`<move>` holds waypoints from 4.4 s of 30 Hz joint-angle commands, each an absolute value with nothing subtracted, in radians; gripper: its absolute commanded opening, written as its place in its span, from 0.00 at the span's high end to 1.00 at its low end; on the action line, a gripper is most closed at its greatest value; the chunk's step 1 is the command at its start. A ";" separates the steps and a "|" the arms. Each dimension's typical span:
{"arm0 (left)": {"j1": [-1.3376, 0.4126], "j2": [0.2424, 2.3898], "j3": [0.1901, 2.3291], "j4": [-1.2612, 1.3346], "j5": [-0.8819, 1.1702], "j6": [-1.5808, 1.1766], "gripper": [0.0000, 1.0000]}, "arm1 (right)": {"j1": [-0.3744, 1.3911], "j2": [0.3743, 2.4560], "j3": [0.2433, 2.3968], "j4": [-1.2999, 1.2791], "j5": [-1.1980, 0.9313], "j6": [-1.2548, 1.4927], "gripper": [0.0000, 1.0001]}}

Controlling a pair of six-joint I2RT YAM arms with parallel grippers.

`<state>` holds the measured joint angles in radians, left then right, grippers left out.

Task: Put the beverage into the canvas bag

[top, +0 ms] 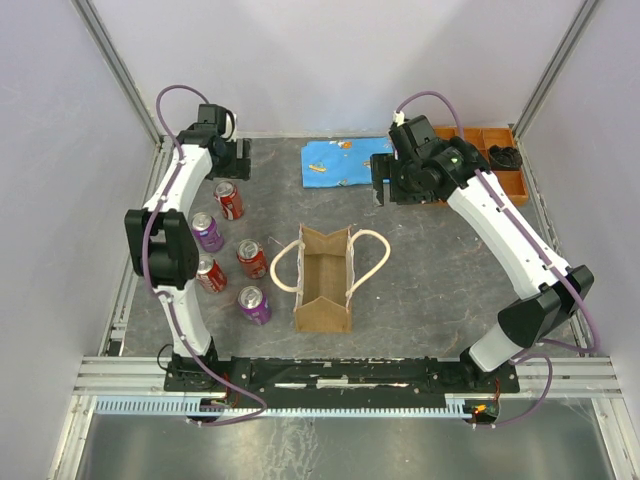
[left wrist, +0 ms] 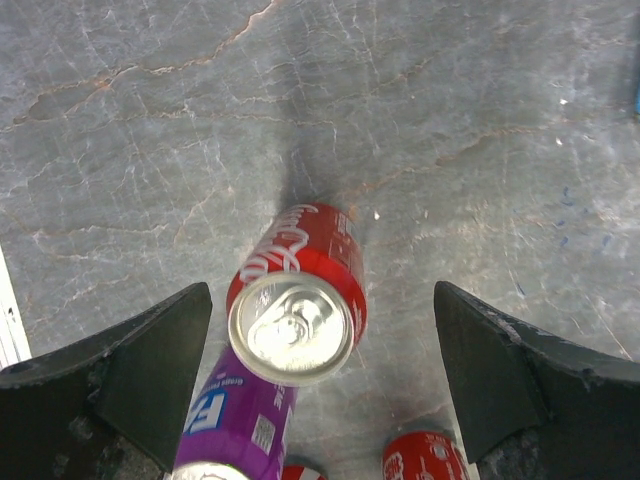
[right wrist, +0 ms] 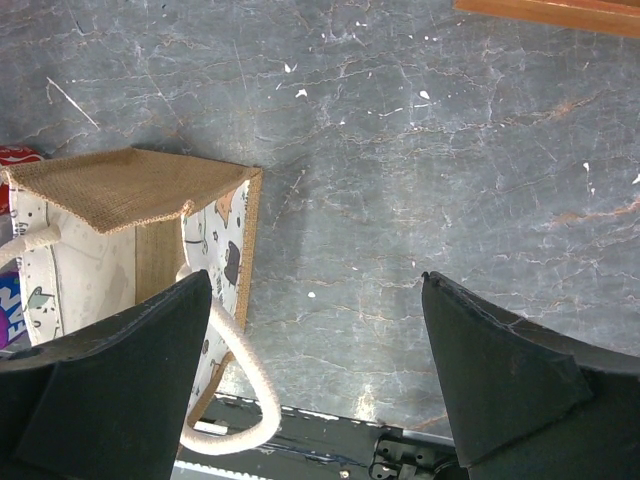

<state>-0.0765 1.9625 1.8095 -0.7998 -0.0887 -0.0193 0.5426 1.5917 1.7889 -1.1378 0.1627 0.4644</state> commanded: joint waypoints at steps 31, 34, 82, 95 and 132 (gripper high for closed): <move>-0.081 2.081 1.846 -0.958 -0.083 0.030 0.18 | 0.500 1.557 1.738 -1.130 0.153 0.500 0.06; -0.081 2.083 1.845 -0.960 -0.078 0.030 0.22 | 0.500 1.555 1.735 -1.124 0.148 0.504 0.07; -0.461 1.683 2.154 -1.020 0.546 0.169 0.97 | 0.500 1.490 1.635 -1.083 0.139 0.555 0.07; -0.721 1.564 1.867 -1.029 0.432 0.259 0.97 | 0.497 1.440 1.598 -1.116 0.180 0.527 0.07; -0.782 1.579 1.490 -0.752 0.134 0.305 0.97 | 0.451 1.411 1.568 -1.129 0.166 0.503 0.08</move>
<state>-0.7765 1.5852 1.5002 -0.9157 0.1661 0.2794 0.4557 1.4460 1.5703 -1.1370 0.1608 0.5026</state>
